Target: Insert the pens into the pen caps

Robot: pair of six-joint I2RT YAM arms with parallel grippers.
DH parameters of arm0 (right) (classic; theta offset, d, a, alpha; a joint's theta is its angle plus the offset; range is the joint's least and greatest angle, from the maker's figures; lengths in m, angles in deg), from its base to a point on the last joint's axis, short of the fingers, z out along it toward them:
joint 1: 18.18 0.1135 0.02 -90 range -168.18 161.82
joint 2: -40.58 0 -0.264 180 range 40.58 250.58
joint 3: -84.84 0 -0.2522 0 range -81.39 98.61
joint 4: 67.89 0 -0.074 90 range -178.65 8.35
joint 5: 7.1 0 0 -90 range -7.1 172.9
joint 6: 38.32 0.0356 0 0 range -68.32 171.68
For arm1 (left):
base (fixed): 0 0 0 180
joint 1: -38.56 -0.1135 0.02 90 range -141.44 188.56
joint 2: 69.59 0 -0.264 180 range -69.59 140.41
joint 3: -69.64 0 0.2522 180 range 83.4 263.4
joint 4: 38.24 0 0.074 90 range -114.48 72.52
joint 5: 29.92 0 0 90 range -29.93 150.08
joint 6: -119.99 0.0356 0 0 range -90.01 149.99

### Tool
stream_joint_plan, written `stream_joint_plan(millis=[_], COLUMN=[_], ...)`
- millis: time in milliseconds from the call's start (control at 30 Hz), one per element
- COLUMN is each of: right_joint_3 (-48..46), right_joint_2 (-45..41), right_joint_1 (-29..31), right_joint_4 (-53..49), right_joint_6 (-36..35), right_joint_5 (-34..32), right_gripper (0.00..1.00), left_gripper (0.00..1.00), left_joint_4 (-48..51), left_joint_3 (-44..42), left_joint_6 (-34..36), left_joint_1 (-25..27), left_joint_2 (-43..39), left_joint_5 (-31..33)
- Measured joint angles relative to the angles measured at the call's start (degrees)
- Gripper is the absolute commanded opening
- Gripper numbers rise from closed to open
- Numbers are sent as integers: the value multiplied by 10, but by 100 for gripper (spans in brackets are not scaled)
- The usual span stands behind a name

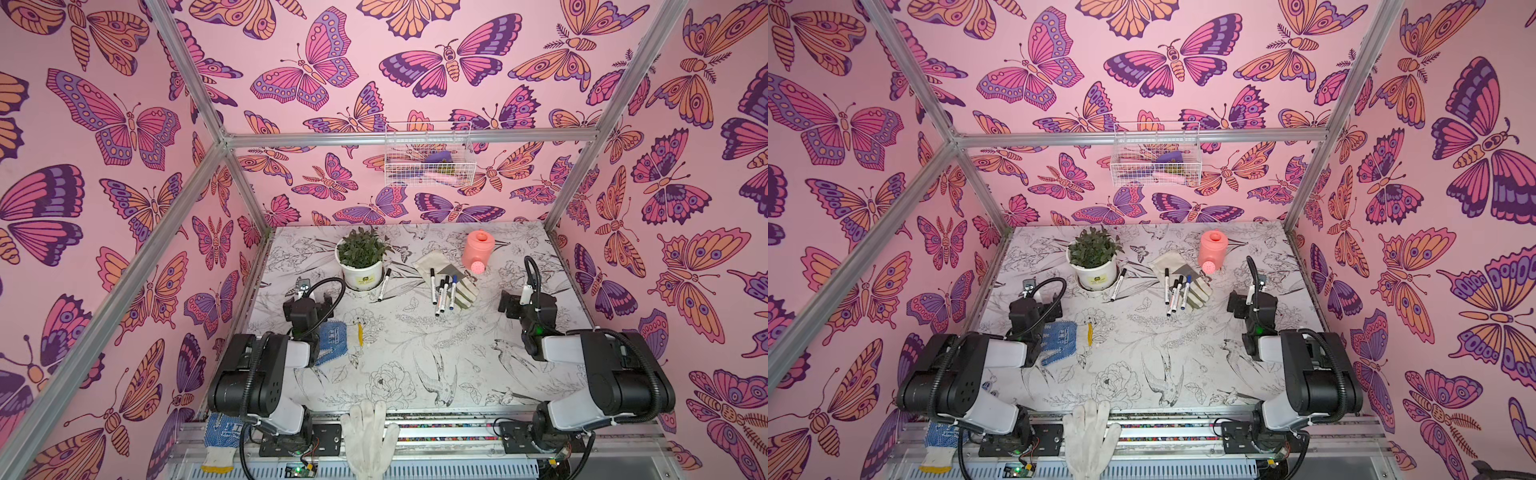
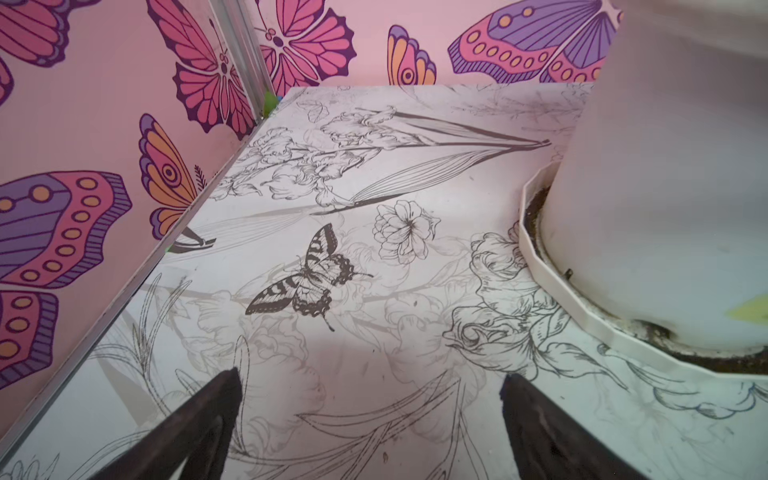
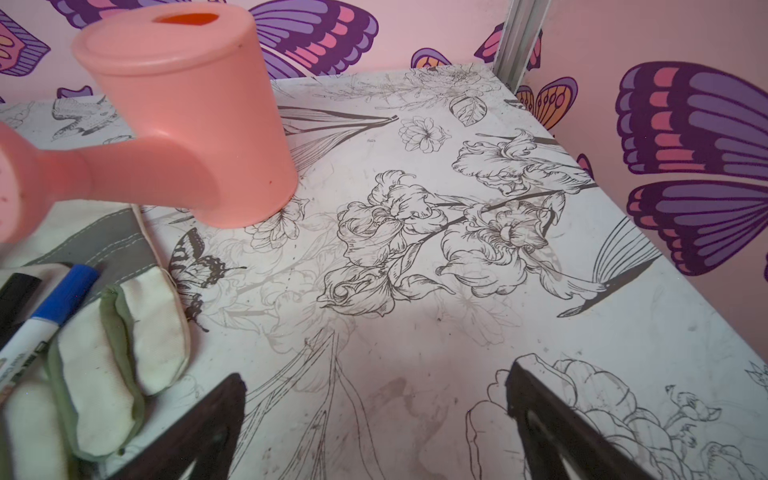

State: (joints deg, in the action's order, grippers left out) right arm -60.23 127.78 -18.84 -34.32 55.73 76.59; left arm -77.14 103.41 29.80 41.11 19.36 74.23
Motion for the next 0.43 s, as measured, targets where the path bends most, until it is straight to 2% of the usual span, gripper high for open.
stream_joint_plan(millis=[433], right_joint_3=[0], right_joint_2=[0], right_joint_1=[0], right_joint_4=[0], right_joint_6=[2], right_joint_5=[9], right_gripper=[99], left_gripper=[99], left_joint_4=[-4], left_joint_3=[3], left_joint_6=[10], left_joint_1=[-13], left_joint_2=[0], left_joint_5=[-54])
